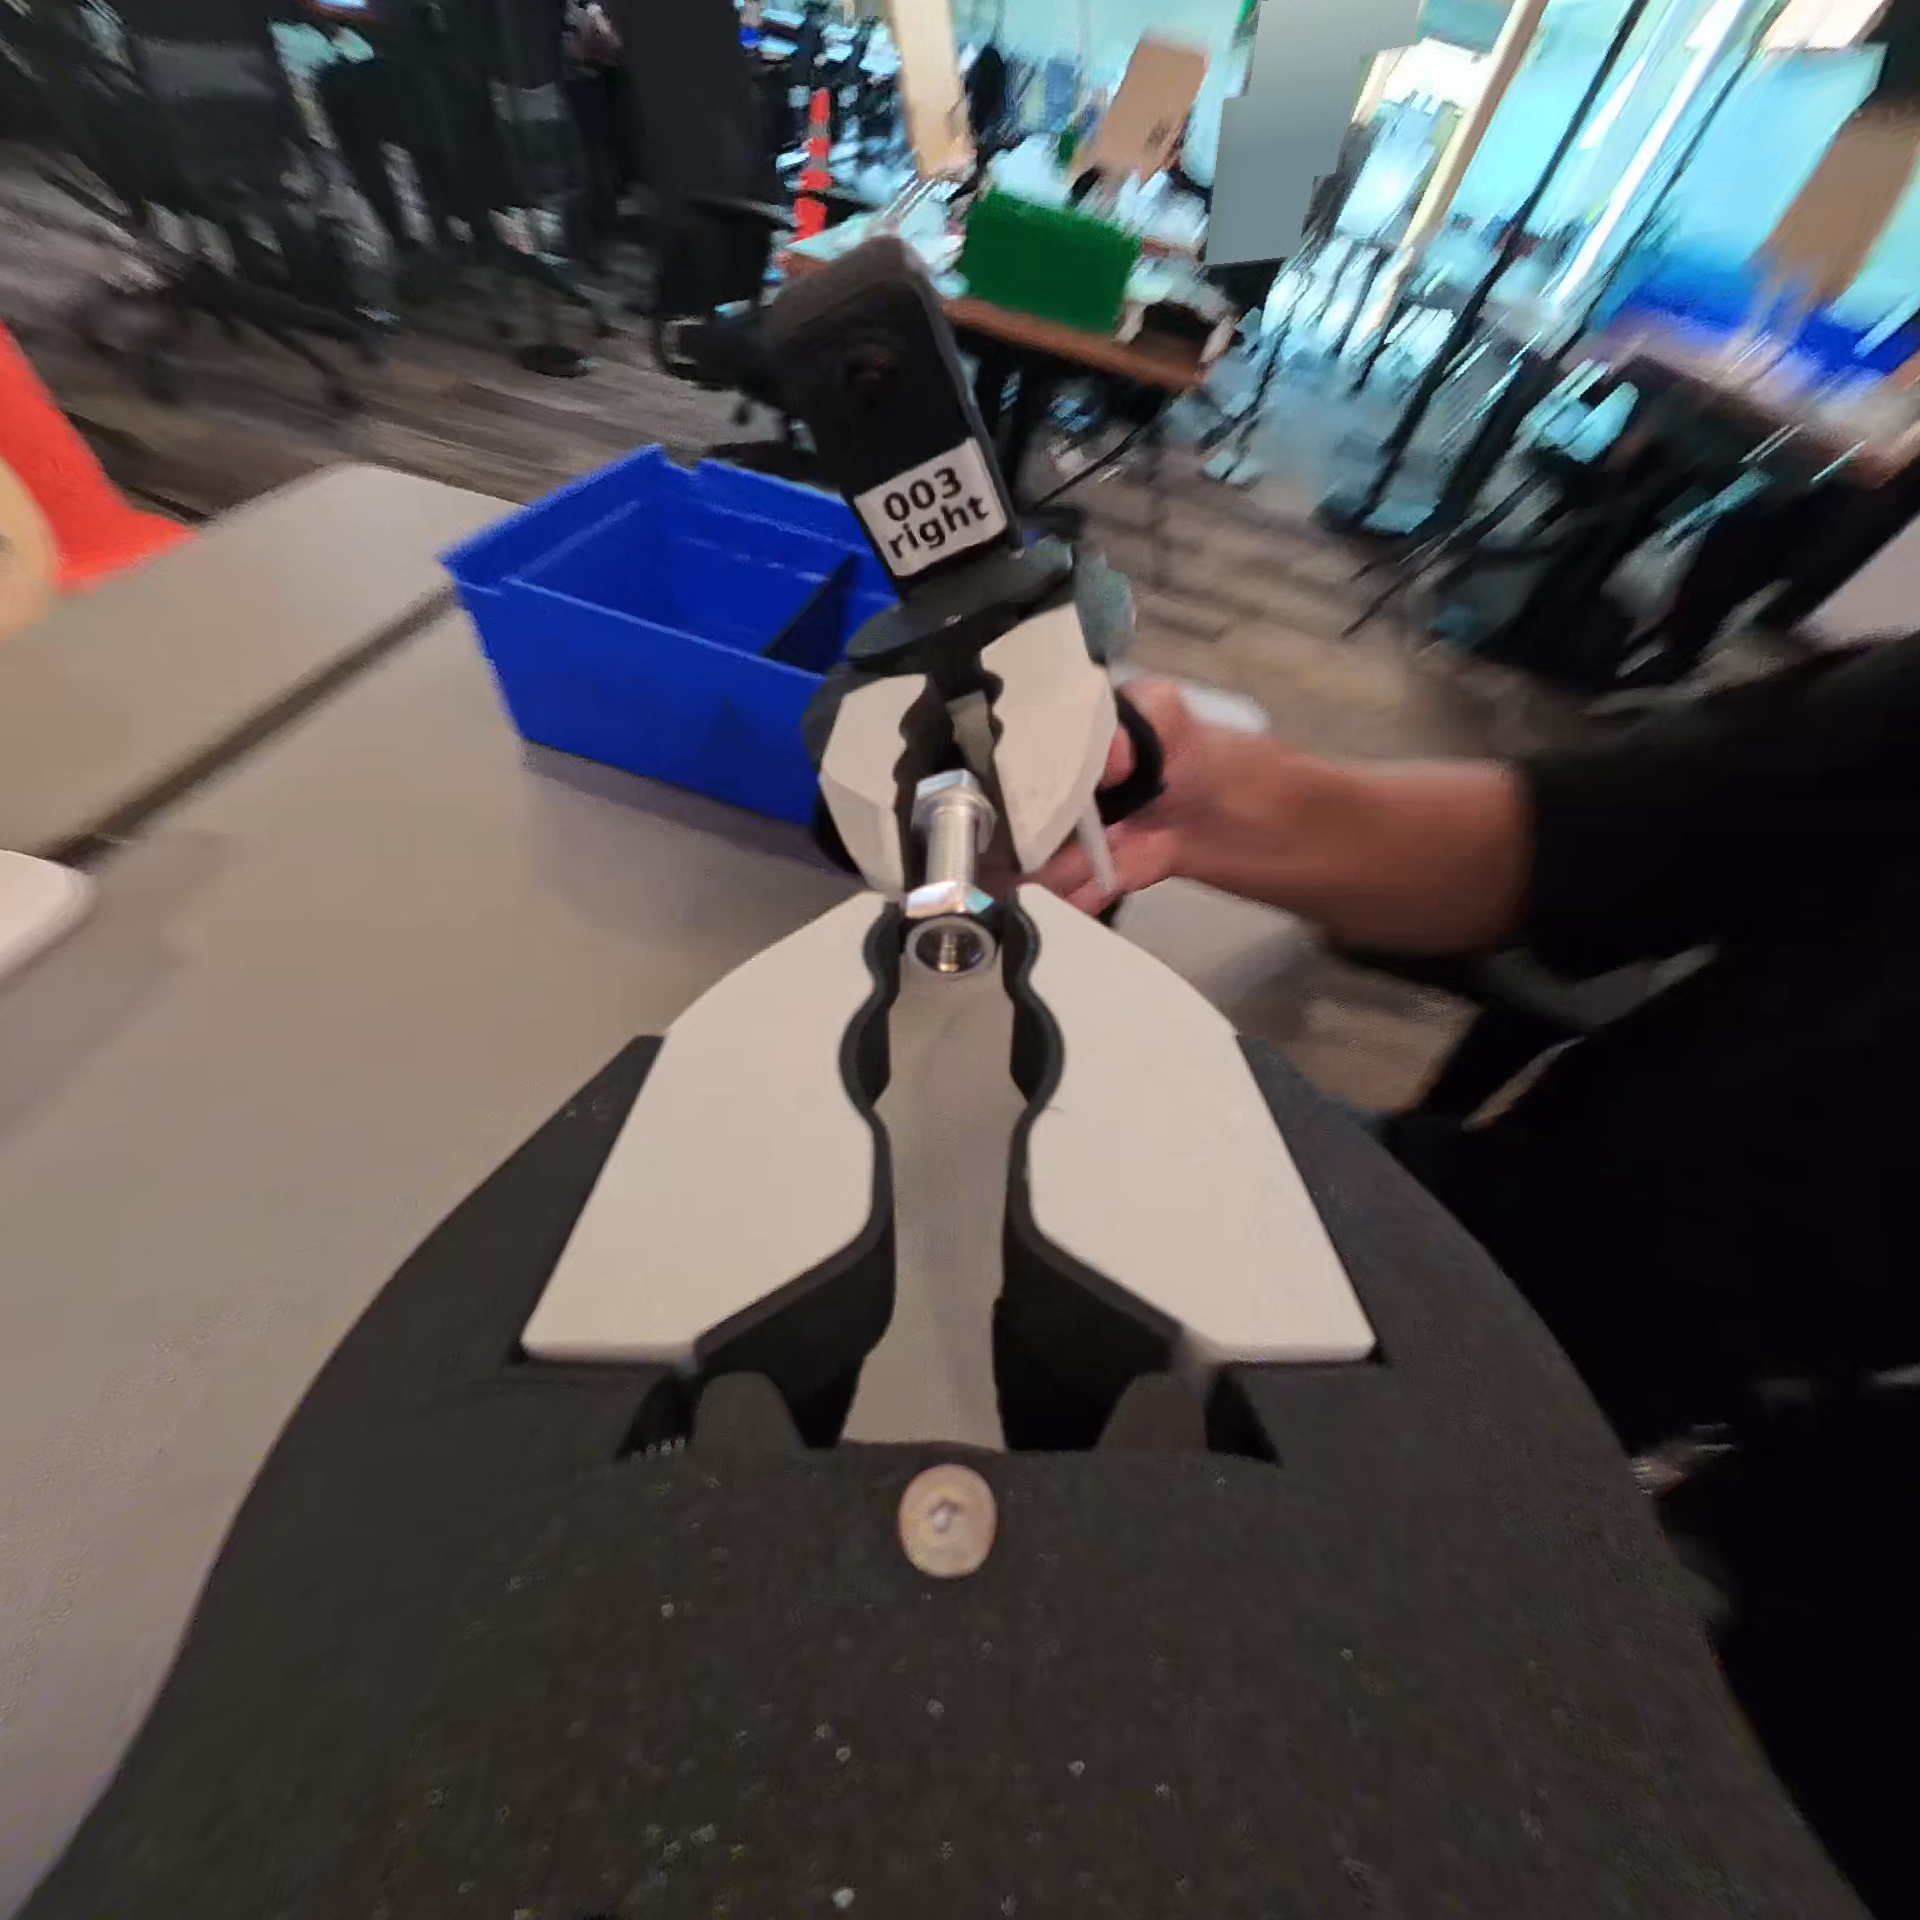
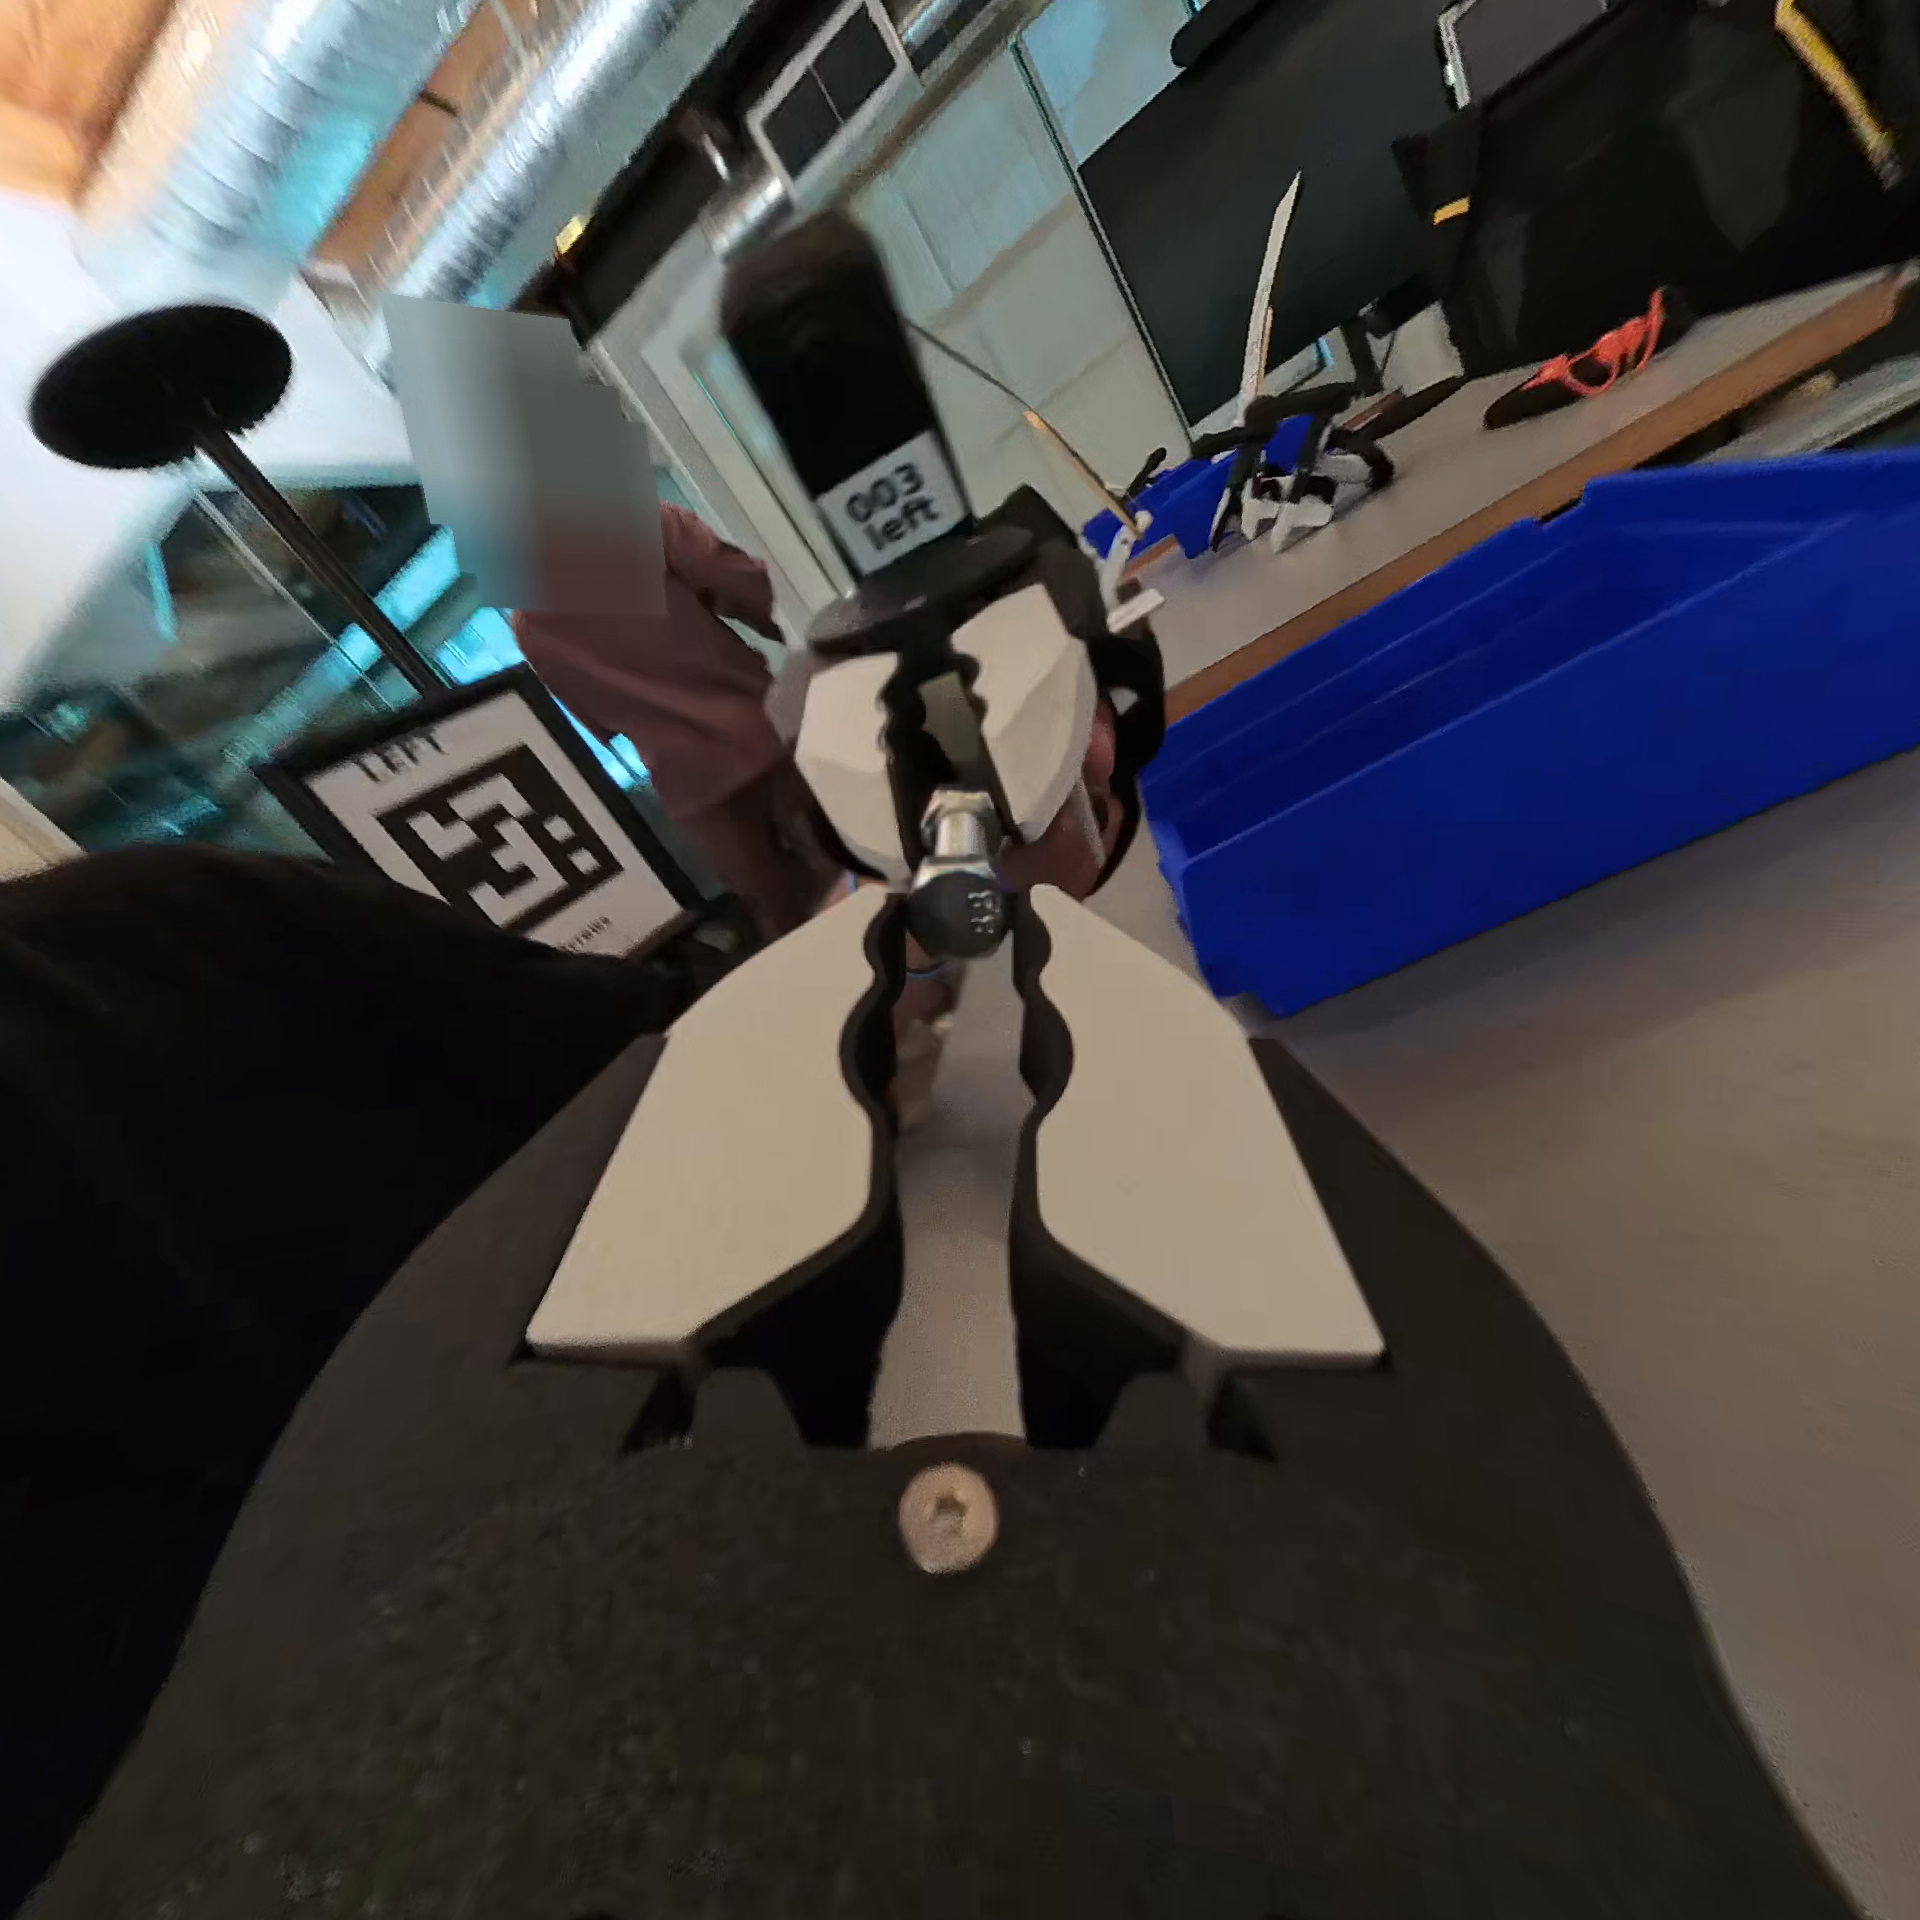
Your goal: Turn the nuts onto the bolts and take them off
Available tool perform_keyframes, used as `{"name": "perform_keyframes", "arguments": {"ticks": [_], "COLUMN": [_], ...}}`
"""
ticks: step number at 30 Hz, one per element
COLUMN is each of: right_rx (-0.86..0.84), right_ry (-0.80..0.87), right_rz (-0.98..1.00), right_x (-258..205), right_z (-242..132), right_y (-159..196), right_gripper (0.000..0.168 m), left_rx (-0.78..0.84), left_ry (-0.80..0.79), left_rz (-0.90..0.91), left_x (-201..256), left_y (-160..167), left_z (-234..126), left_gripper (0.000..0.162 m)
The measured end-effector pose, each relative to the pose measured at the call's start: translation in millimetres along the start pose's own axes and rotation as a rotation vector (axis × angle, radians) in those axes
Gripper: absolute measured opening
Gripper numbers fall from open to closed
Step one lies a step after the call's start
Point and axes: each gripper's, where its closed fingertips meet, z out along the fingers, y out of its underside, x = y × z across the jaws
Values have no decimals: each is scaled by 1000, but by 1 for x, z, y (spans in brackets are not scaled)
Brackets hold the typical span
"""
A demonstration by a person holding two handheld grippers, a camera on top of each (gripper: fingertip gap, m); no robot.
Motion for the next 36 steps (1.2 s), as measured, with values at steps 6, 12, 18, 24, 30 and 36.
{"name": "perform_keyframes", "arguments": {"ticks": [6,12,18,24,30,36], "right_rx": [-109,-226,-108,-25,-14,-12], "right_ry": [154,329,235,116,73,70], "right_rz": [-374,-644,-355,17,147,173], "right_x": [0,11,8,11,14,16], "right_z": [-1,-4,-9,-6,-3,-5], "right_y": [7,12,1,-2,3,4], "right_gripper": [20,19,20,19,19,19], "left_rx": [48,107,159,-106,-264,-277], "left_ry": [302,493,282,-214,-382,-450], "left_rz": [-506,-861,-488,232,541,686], "left_x": [6,-2,-17,-26,-23,-24], "left_y": [2,8,-2,19,29,26], "left_z": [-1,1,-5,-1,7,1], "left_gripper": [17,17,69,60,41,20]}}
